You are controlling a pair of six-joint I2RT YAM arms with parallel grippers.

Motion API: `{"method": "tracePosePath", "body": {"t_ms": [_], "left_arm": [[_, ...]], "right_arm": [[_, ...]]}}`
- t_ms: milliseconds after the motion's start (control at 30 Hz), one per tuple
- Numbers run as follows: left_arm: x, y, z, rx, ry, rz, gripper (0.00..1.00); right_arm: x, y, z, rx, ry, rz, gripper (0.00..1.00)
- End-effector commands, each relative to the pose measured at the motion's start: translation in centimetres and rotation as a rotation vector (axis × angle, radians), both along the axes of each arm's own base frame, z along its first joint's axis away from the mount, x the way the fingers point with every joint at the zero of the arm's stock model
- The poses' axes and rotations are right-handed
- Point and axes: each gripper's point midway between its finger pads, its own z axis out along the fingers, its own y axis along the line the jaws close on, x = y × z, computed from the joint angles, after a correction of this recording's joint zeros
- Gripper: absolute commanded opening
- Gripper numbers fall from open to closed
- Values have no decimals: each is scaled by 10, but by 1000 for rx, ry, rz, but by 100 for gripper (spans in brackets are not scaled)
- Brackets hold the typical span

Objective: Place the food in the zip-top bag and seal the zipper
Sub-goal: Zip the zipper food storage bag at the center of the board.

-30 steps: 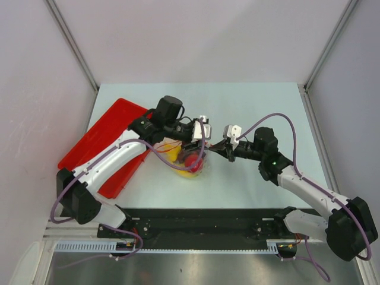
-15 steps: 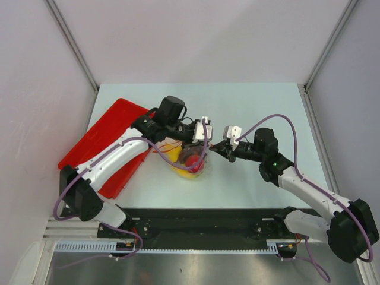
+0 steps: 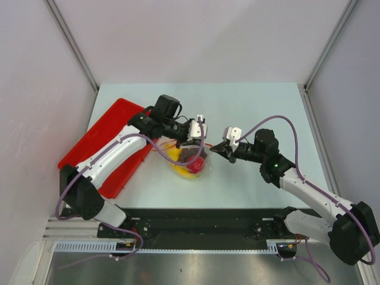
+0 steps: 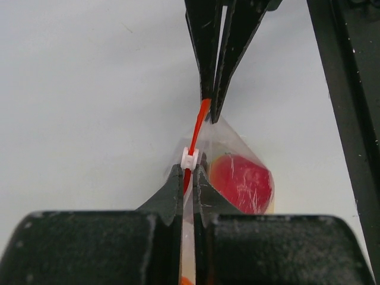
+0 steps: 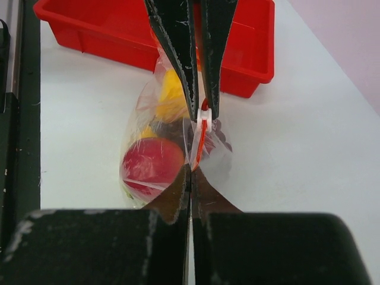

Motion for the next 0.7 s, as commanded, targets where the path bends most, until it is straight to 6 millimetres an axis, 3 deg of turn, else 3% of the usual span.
{"method": "tracePosePath", "body": {"t_ms": [0,267,467,667], "left_arm": [[11,17,0,37,-33,41,1],[33,56,-16,96,-20,144,1],[42,91,-23,156,-43,202,0],[45,112,-29,191,-41,245,0]], "right_arm": [[-3,-1,22,29,-81,10,0],[1,-12,20,12,-74,-21,0],[17,-36,22,8,-68,-122,0],[25,-58,19,-14,-59,-180,0]]}}
